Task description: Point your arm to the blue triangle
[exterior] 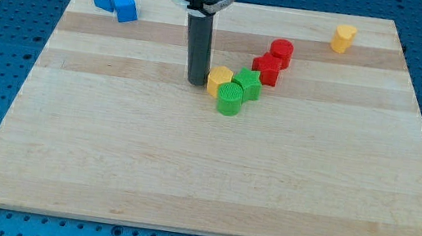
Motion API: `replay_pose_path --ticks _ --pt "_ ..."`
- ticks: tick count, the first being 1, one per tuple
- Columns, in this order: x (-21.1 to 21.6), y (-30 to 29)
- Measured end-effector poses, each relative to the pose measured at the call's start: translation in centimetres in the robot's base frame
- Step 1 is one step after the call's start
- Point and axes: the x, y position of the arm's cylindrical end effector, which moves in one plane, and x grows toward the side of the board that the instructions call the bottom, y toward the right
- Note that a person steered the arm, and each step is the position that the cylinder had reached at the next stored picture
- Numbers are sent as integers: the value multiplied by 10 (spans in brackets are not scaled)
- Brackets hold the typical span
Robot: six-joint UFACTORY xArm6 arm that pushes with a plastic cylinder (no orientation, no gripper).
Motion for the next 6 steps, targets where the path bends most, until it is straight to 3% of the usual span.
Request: replay_pose_path --ticks 2,5,6 --pt "-2 -79" --pt "-70 -252" --pt "-82 -258"
